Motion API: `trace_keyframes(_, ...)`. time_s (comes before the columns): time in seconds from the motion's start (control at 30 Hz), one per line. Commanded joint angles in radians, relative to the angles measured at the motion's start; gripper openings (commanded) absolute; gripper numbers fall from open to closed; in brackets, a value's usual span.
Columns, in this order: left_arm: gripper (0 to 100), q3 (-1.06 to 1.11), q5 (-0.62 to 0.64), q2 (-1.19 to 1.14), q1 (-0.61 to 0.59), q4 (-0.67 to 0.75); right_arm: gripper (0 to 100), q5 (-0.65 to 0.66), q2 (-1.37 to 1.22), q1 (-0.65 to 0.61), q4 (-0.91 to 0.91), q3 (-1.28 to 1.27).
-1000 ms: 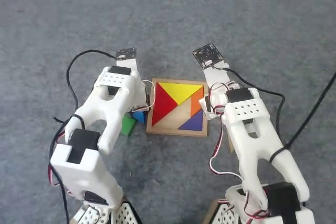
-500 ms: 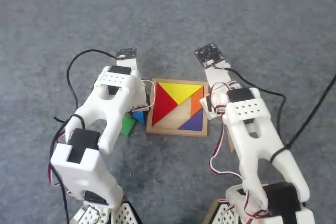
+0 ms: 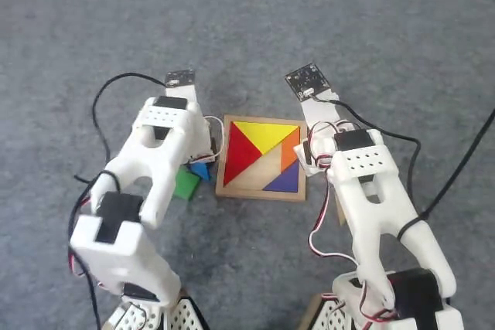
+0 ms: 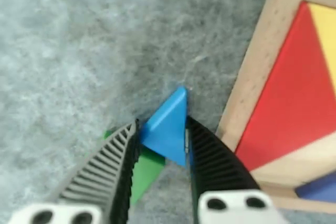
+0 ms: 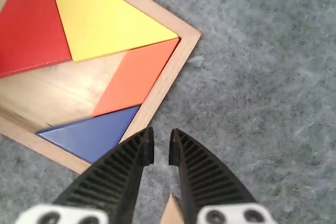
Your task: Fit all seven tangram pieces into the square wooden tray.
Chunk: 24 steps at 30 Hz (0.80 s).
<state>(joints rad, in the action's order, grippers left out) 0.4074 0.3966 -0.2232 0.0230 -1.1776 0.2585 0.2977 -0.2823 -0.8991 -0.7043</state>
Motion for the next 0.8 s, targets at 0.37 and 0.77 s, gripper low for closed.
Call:
trace_keyframes(0.37, 12, 0.13, 0.008, 0.298, -0.028, 0.048, 6.1, 0.009, 0.007, 0.015, 0.015, 0.012)
trace_keyframes(0.77, 15, -0.058, 0.008, -0.029, -0.029, 0.0, 6.1, 0.009, 0.007, 0.015, 0.013, 0.012)
